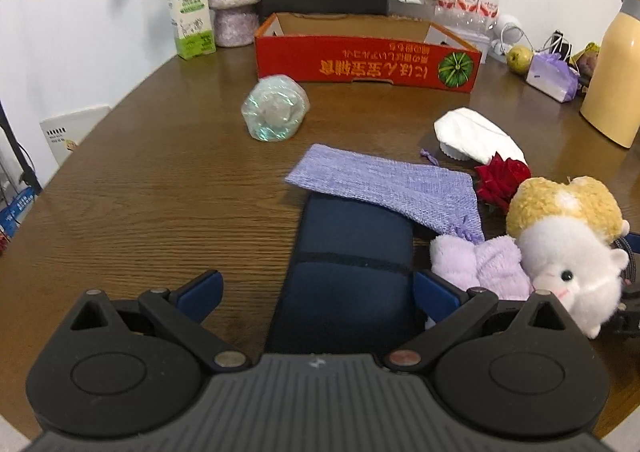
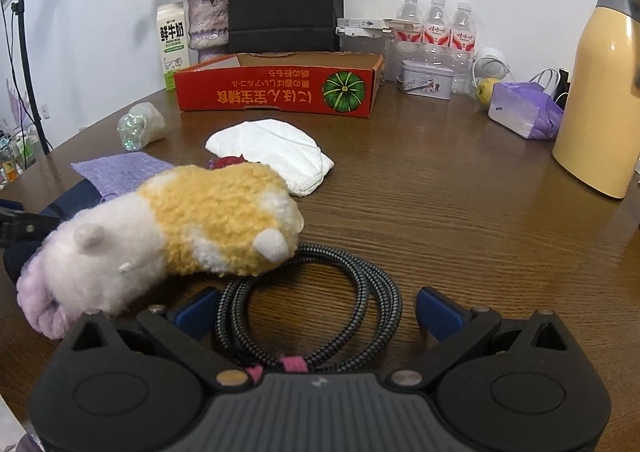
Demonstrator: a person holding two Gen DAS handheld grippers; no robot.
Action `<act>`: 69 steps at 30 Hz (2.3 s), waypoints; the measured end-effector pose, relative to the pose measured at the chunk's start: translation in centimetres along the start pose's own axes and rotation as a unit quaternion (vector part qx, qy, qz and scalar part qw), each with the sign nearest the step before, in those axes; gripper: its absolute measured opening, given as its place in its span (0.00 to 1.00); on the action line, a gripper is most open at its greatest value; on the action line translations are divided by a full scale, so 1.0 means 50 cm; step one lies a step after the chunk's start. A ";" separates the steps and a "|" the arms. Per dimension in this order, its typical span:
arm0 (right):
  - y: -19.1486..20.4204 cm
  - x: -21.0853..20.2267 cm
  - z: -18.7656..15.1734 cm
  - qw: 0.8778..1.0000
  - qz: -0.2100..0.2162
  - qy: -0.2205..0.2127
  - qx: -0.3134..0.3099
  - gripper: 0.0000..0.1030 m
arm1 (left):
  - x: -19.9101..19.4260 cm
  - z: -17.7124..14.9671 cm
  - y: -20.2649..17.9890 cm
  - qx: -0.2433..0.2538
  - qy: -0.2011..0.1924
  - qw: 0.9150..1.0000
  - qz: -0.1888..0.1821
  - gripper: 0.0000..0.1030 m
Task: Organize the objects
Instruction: 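Move the left tool toward the navy blue case while the right tool approaches the black braided cable, then close the left tool on the navy case while the right tool closes on the black cable, then carry the navy case with the left tool while the right tool carries the cable to the box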
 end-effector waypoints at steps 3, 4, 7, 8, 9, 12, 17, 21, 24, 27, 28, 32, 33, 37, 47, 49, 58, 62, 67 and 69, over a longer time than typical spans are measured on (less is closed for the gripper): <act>0.002 0.000 -0.002 1.000 0.002 -0.001 -0.002 1.00 | 0.019 -0.002 -0.009 0.005 0.011 1.000 0.001 1.00; 0.003 -0.001 -0.002 1.000 0.003 -0.001 -0.002 1.00 | 0.026 -0.003 -0.012 0.006 0.015 1.000 0.002 1.00; 0.005 -0.001 -0.002 1.000 0.006 -0.001 -0.005 1.00 | 0.039 -0.004 -0.014 0.003 0.017 1.000 0.001 1.00; 0.006 -0.001 -0.002 1.000 0.007 -0.001 -0.006 1.00 | 0.040 -0.002 -0.015 0.004 0.015 1.000 0.001 1.00; 0.006 -0.001 -0.001 1.000 0.007 0.000 -0.006 1.00 | 0.043 0.001 -0.016 0.005 0.012 1.000 0.000 1.00; 0.007 0.000 -0.001 1.000 0.009 0.000 -0.007 1.00 | 0.047 0.005 -0.018 0.008 0.002 1.000 -0.005 1.00; 0.008 0.000 -0.001 1.000 0.009 0.000 -0.006 1.00 | 0.050 0.011 -0.021 0.018 0.019 1.000 -0.008 1.00; 0.007 0.001 -0.001 1.000 0.008 0.000 -0.006 1.00 | 0.050 0.010 -0.019 0.011 0.016 1.000 -0.005 1.00; 0.007 0.001 -0.001 1.000 0.009 0.001 -0.006 1.00 | 0.047 0.006 -0.019 0.005 0.008 1.000 0.001 1.00; 0.007 0.001 -0.001 1.000 0.010 0.002 -0.008 1.00 | 0.044 0.003 -0.017 0.004 0.002 1.000 0.002 0.99; 0.007 0.001 -0.002 1.000 0.011 0.002 -0.008 1.00 | 0.042 0.002 -0.018 0.005 -0.002 1.000 0.000 0.96; 0.008 0.000 -0.002 1.000 0.009 0.001 -0.007 1.00 | 0.021 -0.003 -0.019 0.010 -0.016 1.000 -0.008 0.75; 0.007 -0.001 -0.002 1.000 0.009 0.001 -0.007 1.00 | 0.017 -0.005 -0.018 0.012 -0.018 1.000 -0.005 0.73; 0.004 -0.005 -0.005 1.000 0.001 -0.003 -0.001 0.99 | 0.006 -0.013 -0.010 0.011 -0.024 1.000 -0.001 0.71; 0.019 -0.028 -0.017 0.999 -0.016 -0.027 0.009 0.86 | -0.013 -0.026 0.012 -0.002 -0.035 0.999 0.000 0.68; 0.021 -0.035 -0.020 0.999 -0.019 -0.033 0.012 0.84 | -0.020 -0.028 0.016 -0.003 -0.040 0.999 -0.003 0.66; 0.028 -0.088 -0.014 0.998 -0.026 -0.062 0.014 0.81 | -0.054 -0.030 0.034 -0.017 -0.056 0.998 -0.012 0.65; 0.039 -0.115 0.000 0.996 -0.027 -0.080 0.011 0.81 | -0.076 -0.025 0.038 -0.019 -0.070 0.997 -0.013 0.65; 0.056 -0.148 0.024 0.994 -0.026 -0.103 0.006 0.81 | -0.108 -0.015 0.049 -0.024 -0.089 0.996 -0.012 0.65; 0.064 -0.161 0.036 0.993 -0.026 -0.112 0.004 0.81 | -0.121 -0.009 0.054 -0.027 -0.096 0.995 -0.011 0.65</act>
Point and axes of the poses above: each gripper's, at about its wrist camera, not at the fingertips, and x roughly the way its jaws point, y to its left, z to its top, the point moved 9 cm from there along x, roughly the way its jaws point, and after that the axes turned 11 degrees about z, right-handed, at the moved point
